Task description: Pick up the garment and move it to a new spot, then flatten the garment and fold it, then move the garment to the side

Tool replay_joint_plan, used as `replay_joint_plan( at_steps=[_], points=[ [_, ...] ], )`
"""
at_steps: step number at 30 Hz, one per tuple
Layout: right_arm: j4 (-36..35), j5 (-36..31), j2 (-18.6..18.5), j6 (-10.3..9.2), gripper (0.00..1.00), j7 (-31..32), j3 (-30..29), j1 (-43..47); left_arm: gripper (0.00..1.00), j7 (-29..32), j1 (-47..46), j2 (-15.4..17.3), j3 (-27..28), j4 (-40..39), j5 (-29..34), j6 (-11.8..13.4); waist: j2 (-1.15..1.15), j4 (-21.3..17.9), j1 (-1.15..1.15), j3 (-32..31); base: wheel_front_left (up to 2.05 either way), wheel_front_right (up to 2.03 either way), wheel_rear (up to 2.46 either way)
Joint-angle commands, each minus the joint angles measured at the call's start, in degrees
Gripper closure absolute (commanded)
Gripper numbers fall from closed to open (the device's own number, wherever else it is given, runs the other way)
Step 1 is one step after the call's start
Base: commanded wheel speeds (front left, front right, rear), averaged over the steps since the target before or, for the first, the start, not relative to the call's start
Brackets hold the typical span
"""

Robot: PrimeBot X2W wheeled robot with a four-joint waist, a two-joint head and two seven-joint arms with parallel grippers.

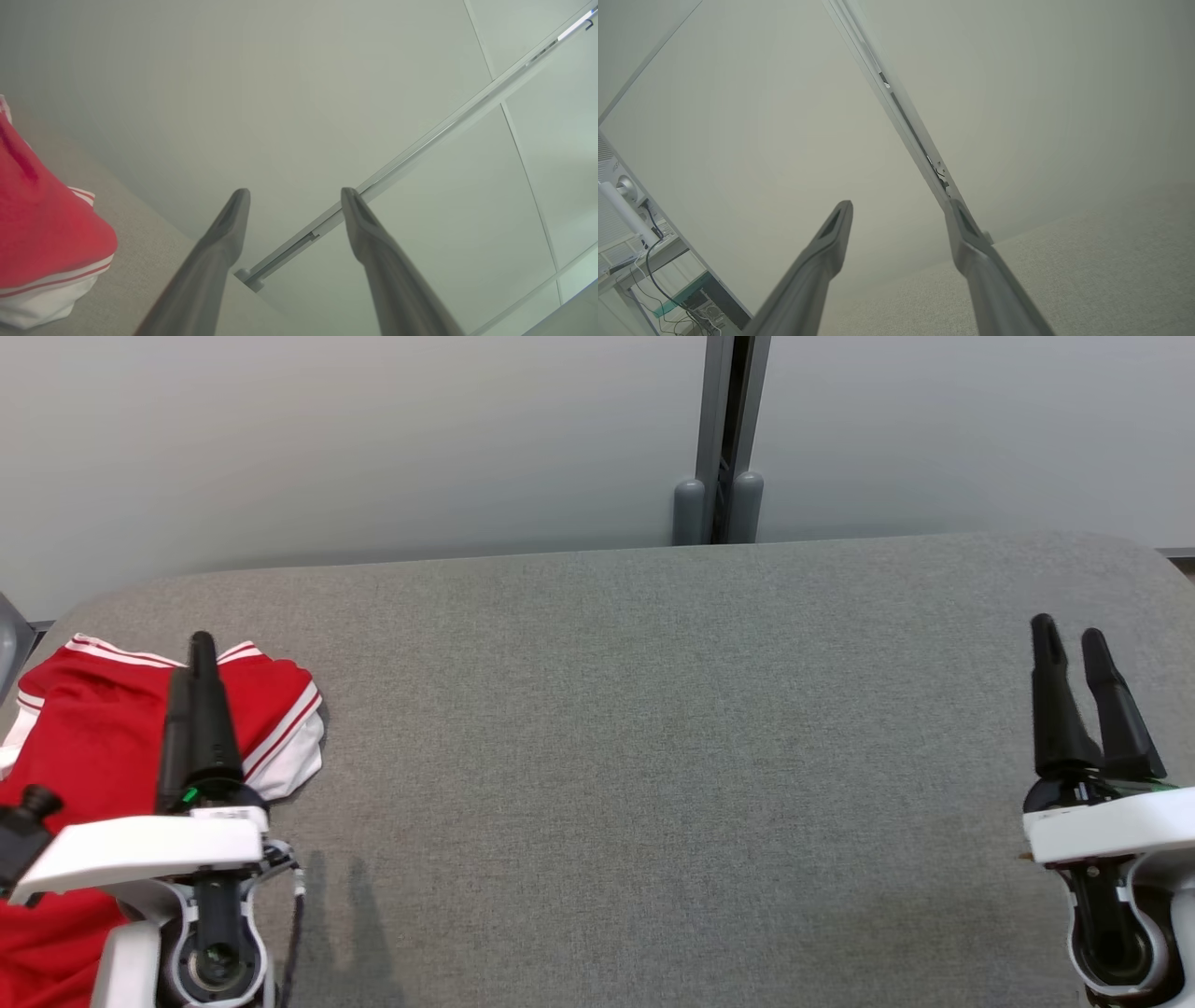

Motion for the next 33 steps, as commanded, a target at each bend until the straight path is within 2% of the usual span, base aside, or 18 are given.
replay_joint_plan(
  at_steps=[1, 9, 10, 17, 27, 33],
  points=[
    [-1.5, -2.9, -1.1, 0.05, 0.0, -0.9, 1.2, -1.8, 0.0, -0.5, 0.0, 0.2, -1.2, -2.3, 3.5, 1.3, 0.0, 0.0, 0.0, 0.1, 0.0, 0.0, 0.0],
    [-1.5, -10.8, -2.0, 0.06, 0.0, -2.3, 4.9, -2.4, 0.0, -1.8, 1.6, 0.2, -9.4, -3.5, 20.8, 8.2, 0.0, 0.1, 0.0, 0.7, 0.0, 0.0, 0.0],
    [-1.5, -10.8, -2.0, 0.06, 0.0, -2.3, 4.9, -2.4, 0.0, -1.8, 1.6, 0.2, -9.4, -3.5, 20.8, 8.2, 0.0, 0.1, 0.0, 0.7, 0.0, 0.0, 0.0],
    [0.7, -15.6, -2.3, 0.07, 0.0, -3.6, 8.1, -1.8, 0.0, -2.9, 2.8, 1.0, -15.0, -0.1, 30.4, 12.3, 0.0, 0.0, 0.0, 0.9, 0.0, 0.0, 0.0],
    [4.5, -20.8, -1.7, 0.08, 0.0, -5.2, 10.9, -1.2, 0.0, -4.3, 3.1, 3.0, -19.9, 2.6, 36.0, 17.6, 0.0, 0.1, 0.0, 1.3, 0.0, 0.0, 0.0],
    [6.1, -22.9, -0.9, 0.08, 0.0, -6.1, 11.6, -0.5, 0.0, -5.0, 3.5, 2.9, -20.6, 1.8, 37.9, 18.8, 0.0, 0.4, 0.0, 1.4, 0.0, 0.0, 0.0]
  ],
)
